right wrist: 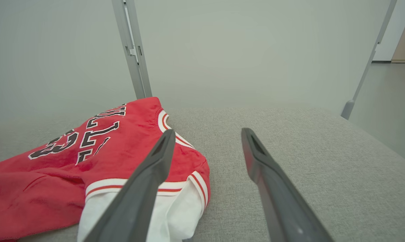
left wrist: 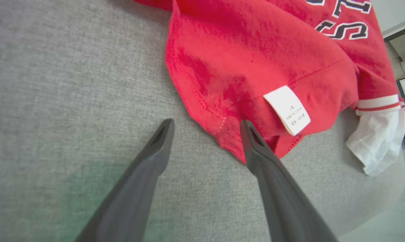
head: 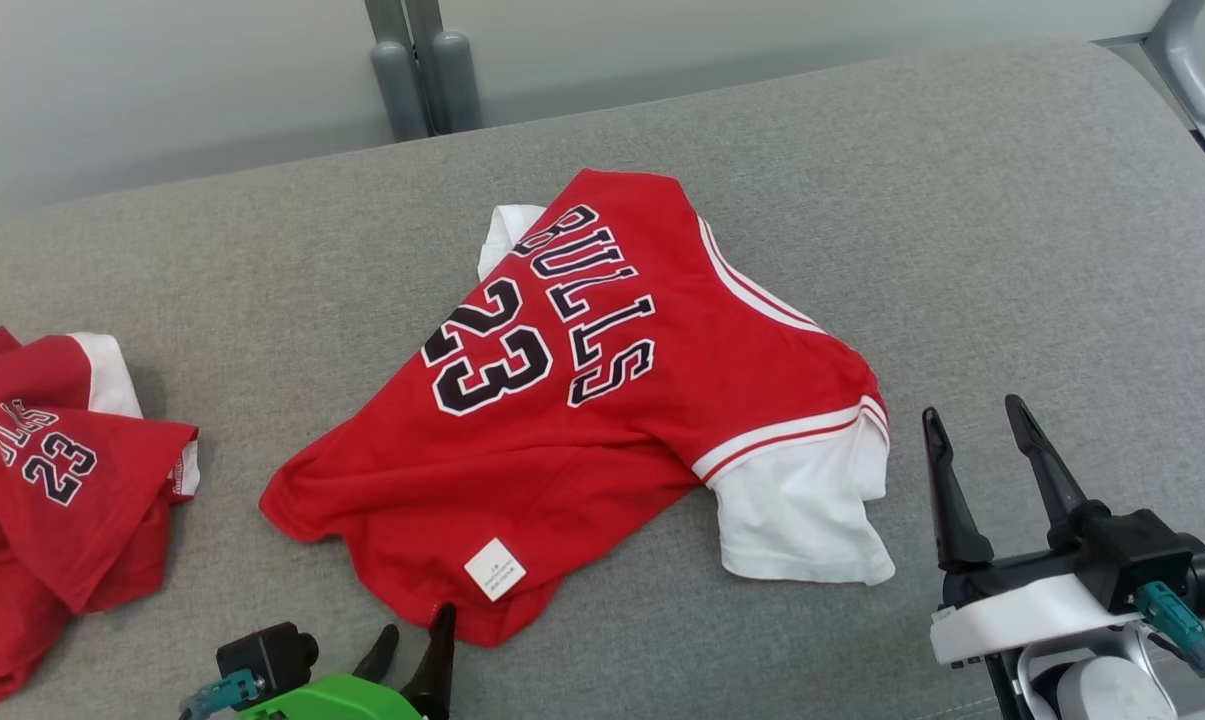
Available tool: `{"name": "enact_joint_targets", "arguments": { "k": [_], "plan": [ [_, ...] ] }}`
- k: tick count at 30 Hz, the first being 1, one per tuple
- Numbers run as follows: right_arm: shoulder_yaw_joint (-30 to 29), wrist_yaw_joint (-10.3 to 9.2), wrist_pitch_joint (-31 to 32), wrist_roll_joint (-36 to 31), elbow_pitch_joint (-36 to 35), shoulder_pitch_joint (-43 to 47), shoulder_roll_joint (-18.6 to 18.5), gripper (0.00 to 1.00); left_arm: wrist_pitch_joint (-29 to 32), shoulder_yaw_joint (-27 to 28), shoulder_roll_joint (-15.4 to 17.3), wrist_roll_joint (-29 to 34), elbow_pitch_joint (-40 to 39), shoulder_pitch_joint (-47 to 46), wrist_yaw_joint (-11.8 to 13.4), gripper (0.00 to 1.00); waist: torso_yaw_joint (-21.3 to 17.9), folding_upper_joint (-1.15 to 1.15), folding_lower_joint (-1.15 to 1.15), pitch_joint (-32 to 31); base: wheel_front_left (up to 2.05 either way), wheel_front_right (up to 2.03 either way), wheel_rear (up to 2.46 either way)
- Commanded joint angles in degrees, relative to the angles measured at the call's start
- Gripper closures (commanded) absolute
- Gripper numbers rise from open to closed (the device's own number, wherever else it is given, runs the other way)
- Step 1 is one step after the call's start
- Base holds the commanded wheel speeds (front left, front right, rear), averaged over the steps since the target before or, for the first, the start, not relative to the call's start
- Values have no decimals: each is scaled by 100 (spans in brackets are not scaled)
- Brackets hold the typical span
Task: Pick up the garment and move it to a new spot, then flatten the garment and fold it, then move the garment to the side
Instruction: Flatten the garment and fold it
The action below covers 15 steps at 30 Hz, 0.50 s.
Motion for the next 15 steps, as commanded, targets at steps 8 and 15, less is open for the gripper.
{"name": "enact_joint_targets", "arguments": {
  "k": [8, 15],
  "plan": [
    [-25, 1, -18, 10, 2, 36, -11, 0, -172, -92, -247, -57, 655, -301, -343, 100, -134, 0, 0, -1, 0, 0, 0],
    [-102, 1, -18, -7, -22, 95, -10, 0, -845, 270, 187, 253, 65, -565, -550, 100, -70, 0, 0, -30, 0, 0, 0]
  ]
}}
